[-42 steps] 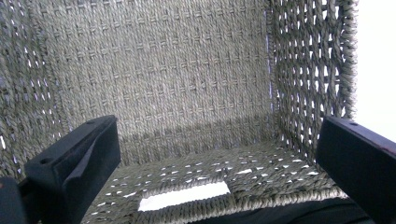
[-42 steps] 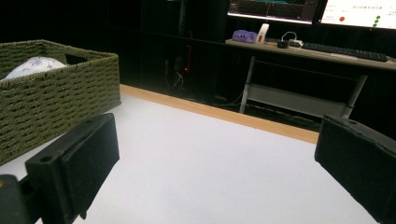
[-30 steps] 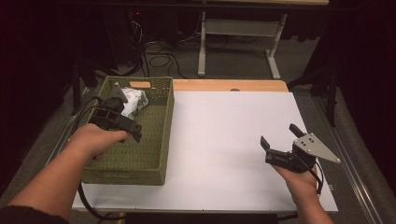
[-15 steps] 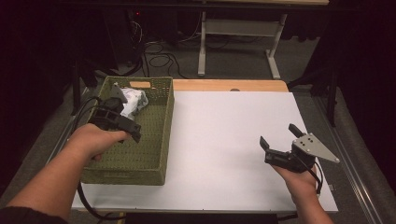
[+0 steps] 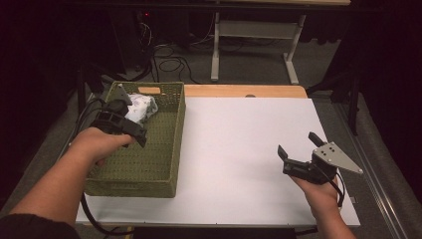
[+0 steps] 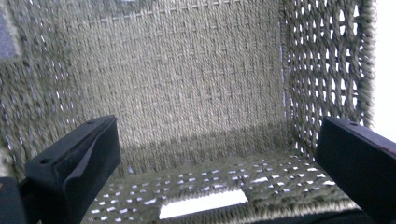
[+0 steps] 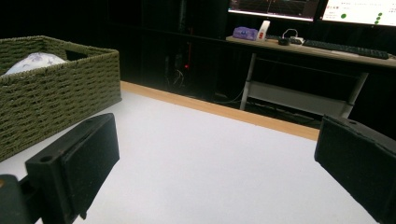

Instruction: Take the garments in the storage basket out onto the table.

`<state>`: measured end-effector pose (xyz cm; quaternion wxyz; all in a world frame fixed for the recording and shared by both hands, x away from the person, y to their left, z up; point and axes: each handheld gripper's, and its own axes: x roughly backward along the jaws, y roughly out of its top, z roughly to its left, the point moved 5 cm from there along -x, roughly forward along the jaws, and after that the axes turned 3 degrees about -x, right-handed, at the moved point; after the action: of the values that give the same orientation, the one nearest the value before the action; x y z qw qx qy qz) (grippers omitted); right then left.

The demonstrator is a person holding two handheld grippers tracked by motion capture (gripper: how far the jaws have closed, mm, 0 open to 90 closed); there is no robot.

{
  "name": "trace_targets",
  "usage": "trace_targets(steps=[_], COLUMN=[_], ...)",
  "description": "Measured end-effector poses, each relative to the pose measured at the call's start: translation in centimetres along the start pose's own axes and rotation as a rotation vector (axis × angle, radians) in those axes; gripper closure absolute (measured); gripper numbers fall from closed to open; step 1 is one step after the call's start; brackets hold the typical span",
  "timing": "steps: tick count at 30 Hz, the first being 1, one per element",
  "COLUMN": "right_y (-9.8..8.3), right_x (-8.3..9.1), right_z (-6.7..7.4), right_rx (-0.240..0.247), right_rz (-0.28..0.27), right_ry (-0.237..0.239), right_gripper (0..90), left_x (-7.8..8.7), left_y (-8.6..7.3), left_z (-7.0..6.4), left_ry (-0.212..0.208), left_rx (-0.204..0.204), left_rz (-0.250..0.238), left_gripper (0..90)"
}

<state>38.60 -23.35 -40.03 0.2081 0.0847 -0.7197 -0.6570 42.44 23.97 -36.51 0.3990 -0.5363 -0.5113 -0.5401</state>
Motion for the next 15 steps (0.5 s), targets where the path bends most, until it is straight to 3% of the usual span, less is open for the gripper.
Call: trace_targets(steps=[9,15], right_y=[-0.1,-0.2], right_x=[0.0,0.0], right_z=[-0.4,-0.4], right_rx=[-0.009,-0.011], right_rz=[0.005,0.006], right_ry=[-0.004,-0.002], right_gripper=[0.5,0.5], left_x=[-1.4,-2.7], left_y=[2.1,3.6], left_z=[0.8,1.3], left_ry=[-0.001,0.029], left_rx=[0.004,-0.006], left_rz=[-0.021,-0.019], left_gripper=[0.7,0.7])
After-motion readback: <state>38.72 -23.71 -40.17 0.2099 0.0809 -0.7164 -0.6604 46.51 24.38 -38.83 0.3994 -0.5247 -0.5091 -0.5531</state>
